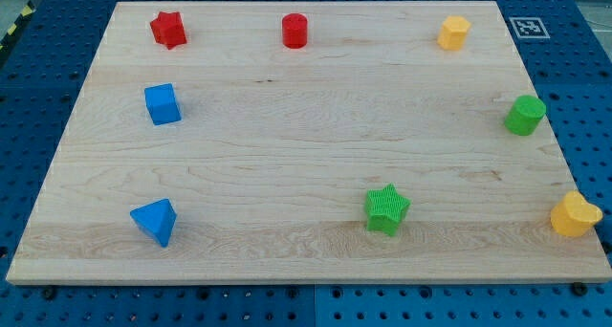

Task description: Move the yellow heart diagonally to the green star

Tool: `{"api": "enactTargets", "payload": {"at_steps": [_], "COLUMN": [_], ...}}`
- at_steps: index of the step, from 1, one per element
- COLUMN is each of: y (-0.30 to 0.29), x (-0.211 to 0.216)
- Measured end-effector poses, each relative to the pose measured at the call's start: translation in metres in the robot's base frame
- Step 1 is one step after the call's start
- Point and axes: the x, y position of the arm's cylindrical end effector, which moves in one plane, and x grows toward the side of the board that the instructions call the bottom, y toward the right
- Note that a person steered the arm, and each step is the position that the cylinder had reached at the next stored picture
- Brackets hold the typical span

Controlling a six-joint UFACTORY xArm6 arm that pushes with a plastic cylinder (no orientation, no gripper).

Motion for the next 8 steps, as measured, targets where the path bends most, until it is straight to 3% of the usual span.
{"api": "enactTargets", "payload": {"at_steps": [1, 3, 4, 6, 8], "y": [-0.022, -0.13, -0.122, -0.121, -0.2], "x": [0.007, 0.001, 0.001, 0.055, -0.029]}}
